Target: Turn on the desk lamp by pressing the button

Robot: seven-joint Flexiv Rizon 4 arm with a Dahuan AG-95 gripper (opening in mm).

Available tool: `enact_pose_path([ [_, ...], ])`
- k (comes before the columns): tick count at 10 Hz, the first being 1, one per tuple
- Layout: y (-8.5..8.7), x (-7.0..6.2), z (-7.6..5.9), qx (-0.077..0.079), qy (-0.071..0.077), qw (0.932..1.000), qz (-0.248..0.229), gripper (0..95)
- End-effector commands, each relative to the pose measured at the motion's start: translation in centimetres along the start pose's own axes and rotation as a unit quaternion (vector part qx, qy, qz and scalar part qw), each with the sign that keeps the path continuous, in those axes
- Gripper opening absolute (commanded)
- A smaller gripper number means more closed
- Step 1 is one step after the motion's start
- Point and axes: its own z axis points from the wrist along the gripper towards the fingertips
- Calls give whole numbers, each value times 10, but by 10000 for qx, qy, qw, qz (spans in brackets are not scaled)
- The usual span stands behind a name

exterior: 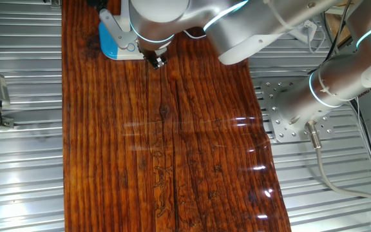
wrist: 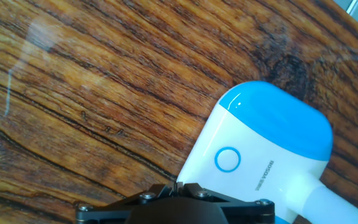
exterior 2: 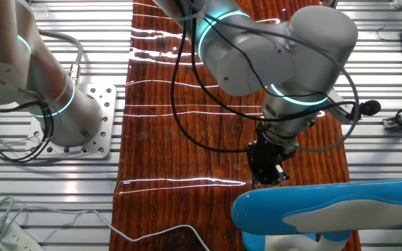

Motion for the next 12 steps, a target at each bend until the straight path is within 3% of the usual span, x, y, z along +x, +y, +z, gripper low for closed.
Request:
enact_pose_path([
  [1, 1, 0, 0, -30, 20, 10000, -66, 0],
  [5, 1, 0, 0, -89, -7, 10000, -2, 0],
  [8, 1, 0, 0, -349, -101, 9990, 255, 0],
  [12, 1, 0, 0, -467, -153, 9981, 384, 0],
])
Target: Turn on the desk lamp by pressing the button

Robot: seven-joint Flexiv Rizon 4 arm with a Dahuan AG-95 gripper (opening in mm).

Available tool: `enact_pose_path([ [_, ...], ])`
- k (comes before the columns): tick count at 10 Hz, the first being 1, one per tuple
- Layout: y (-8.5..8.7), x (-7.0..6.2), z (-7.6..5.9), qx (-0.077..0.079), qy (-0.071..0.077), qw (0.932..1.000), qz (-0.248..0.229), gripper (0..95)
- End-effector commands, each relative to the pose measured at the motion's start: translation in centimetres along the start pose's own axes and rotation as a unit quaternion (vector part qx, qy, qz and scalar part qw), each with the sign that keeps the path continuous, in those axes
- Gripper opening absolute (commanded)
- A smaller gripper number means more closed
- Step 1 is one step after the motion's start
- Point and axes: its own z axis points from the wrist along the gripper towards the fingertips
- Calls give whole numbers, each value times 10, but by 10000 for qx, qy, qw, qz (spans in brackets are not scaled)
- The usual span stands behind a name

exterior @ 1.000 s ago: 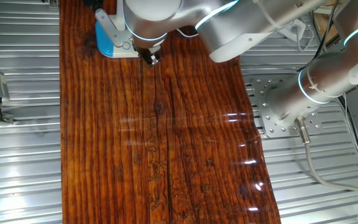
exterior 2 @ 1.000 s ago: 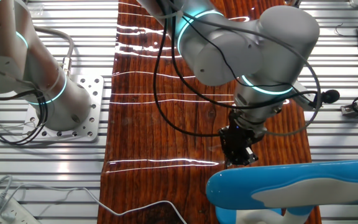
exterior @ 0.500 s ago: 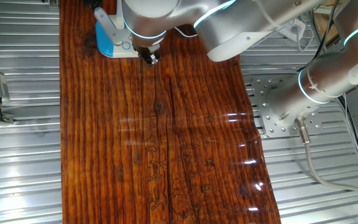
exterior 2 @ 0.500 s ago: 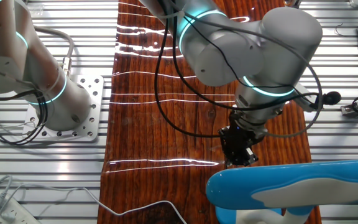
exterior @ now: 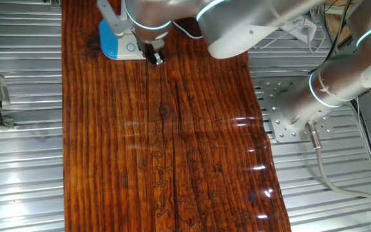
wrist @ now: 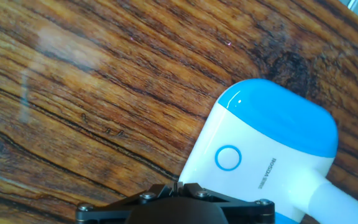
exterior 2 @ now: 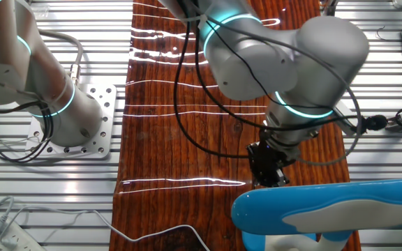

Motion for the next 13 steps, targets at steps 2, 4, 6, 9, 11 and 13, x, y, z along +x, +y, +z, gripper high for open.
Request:
enact_pose_path([
  [2, 1, 0, 0, -15, -27, 9998, 197, 0],
  [4, 1, 0, 0, -18, 33, 9993, 363, 0],
  [6, 1, 0, 0, 1, 63, 9987, 501, 0],
  [9, 1, 0, 0, 263, 80, 9973, 685, 0],
  [11, 1, 0, 0, 290, 94, 9967, 747, 0],
  [13, 1, 0, 0, 331, 136, 9956, 867, 0],
])
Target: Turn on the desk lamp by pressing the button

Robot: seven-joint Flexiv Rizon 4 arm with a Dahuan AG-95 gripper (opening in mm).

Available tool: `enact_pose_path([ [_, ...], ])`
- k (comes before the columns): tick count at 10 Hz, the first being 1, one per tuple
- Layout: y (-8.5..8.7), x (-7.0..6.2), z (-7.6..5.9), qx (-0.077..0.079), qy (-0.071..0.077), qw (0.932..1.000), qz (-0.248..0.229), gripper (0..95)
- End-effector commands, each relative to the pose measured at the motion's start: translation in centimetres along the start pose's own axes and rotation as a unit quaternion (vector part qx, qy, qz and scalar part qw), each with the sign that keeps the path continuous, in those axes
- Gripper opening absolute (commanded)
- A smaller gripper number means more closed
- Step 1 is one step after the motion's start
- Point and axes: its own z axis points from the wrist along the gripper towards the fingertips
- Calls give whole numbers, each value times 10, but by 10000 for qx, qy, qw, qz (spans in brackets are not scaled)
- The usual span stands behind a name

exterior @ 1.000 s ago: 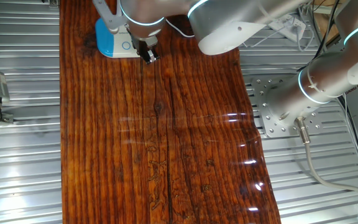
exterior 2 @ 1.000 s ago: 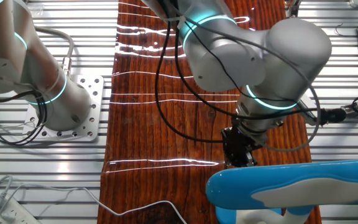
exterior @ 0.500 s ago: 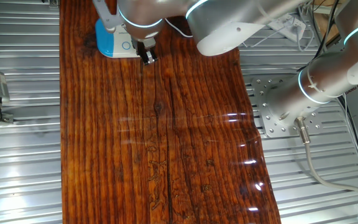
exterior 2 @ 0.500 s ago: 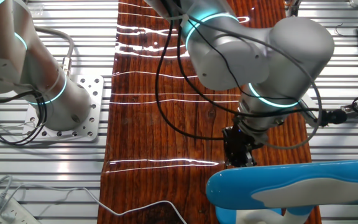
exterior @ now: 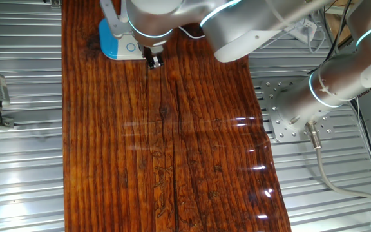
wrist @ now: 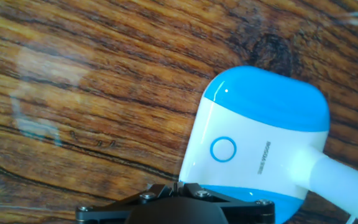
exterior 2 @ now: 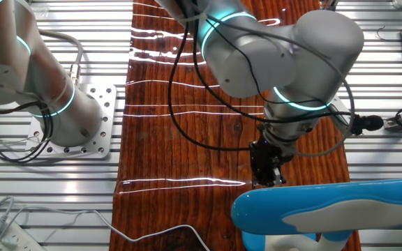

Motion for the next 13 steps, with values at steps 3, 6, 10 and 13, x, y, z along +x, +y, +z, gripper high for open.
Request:
enact_pose_path([
  [3, 0, -1, 1, 80, 34, 9999, 83, 0],
  [6, 0, -1, 1, 128, 34, 9999, 76, 0],
  [10, -3, -4, 0, 143, 48, 9999, 35, 0],
  [13, -12, -5, -1, 111, 86, 9998, -165, 0],
])
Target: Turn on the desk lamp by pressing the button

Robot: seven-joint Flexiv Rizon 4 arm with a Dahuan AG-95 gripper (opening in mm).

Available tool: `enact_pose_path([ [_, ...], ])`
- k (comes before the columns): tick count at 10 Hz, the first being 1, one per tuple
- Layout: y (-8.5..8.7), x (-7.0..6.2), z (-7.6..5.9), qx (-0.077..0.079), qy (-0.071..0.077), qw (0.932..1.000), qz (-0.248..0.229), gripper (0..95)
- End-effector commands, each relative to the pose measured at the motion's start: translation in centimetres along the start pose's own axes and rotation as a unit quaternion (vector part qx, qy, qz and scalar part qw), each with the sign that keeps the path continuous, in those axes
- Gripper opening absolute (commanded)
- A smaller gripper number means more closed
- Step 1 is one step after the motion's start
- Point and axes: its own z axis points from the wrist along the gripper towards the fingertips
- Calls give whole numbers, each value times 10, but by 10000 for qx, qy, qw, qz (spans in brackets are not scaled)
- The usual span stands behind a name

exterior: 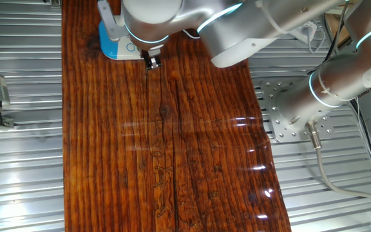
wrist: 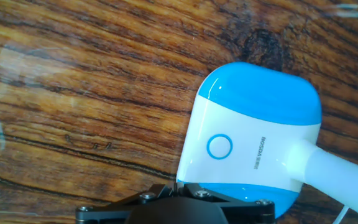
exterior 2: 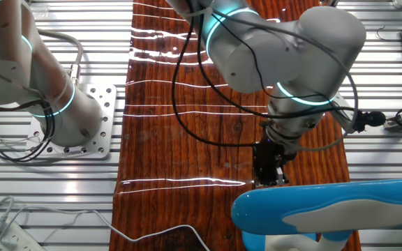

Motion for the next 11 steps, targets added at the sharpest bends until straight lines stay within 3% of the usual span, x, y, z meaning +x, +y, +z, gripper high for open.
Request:
enact_pose_path([
  [1, -8, 0, 0, -52, 14, 9999, -149, 0],
  [7, -18, 3, 3, -113, -48, 9996, -255, 0],
  [11, -26, 11, 12, -151, -183, 9991, -349, 0],
])
